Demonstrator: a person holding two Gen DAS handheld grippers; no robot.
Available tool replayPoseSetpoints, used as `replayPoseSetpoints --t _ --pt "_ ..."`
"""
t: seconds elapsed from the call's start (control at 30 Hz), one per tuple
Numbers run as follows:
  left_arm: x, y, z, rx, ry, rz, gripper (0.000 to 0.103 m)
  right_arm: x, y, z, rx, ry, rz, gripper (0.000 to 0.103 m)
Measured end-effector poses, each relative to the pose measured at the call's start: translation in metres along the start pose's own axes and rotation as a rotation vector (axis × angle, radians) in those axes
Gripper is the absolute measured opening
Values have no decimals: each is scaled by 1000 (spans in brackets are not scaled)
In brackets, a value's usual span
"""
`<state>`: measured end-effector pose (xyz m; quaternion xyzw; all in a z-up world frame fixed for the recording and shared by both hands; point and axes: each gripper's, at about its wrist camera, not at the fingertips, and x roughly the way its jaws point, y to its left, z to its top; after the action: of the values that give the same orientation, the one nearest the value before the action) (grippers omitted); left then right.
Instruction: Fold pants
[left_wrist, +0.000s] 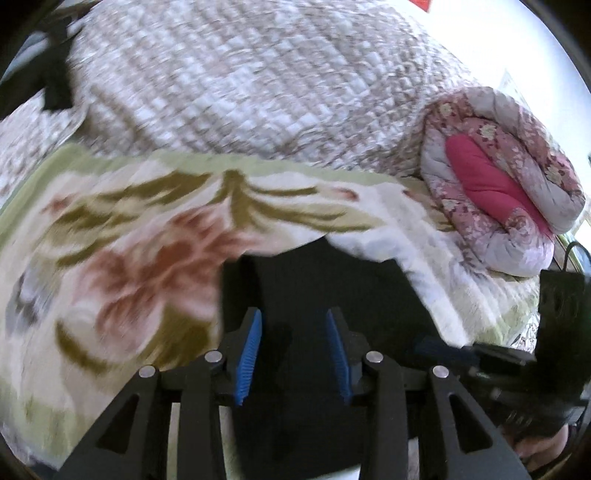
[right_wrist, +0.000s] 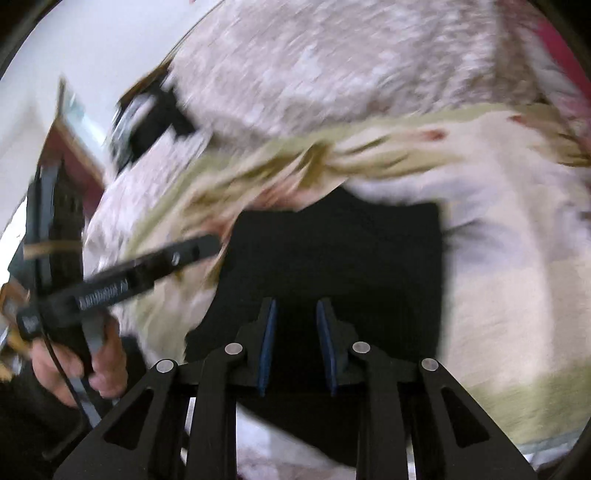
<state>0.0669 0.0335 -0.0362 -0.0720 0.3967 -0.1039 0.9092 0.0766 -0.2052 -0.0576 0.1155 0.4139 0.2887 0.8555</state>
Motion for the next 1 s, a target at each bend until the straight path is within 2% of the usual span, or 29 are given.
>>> replayPoseSetpoints --t 0.07,0.17,0.2,0.23,0.33,0.43,0.5,0.57,0.7,0.77,1.0 --pt "13 -10 6 30 -1 -26 39 2 -18 9 12 1 -64 24" --pt "43 -17 8 50 36 -33 39 10 -30 21 3 5 -91 24" --pt "55 -14 5 55 58 -3 38 13 -31 24 -11 7 -100 24" --pt "63 -9 0 50 78 28 24 17 -33 26 -18 9 -101 24" --pt "61 1 -7 57 45 16 18 30 -34 35 -49 18 -105 24" --pt "63 2 -8 59 43 52 8 54 -36 41 -92 45 -124 24" --pt "64 10 -9 22 38 25 6 66 -46 43 -98 54 -150 19" --pt "66 16 -9 1 37 5 5 67 -57 47 -60 51 -116 18" --pt "68 16 -4 -2 47 -5 5 52 -48 48 -61 60 -145 21" --pt "64 17 -1 -17 60 -19 5 39 -42 43 -67 56 -130 21" --pt "16 6 -16 32 24 -26 5 -15 -4 -5 -155 32 -127 21"
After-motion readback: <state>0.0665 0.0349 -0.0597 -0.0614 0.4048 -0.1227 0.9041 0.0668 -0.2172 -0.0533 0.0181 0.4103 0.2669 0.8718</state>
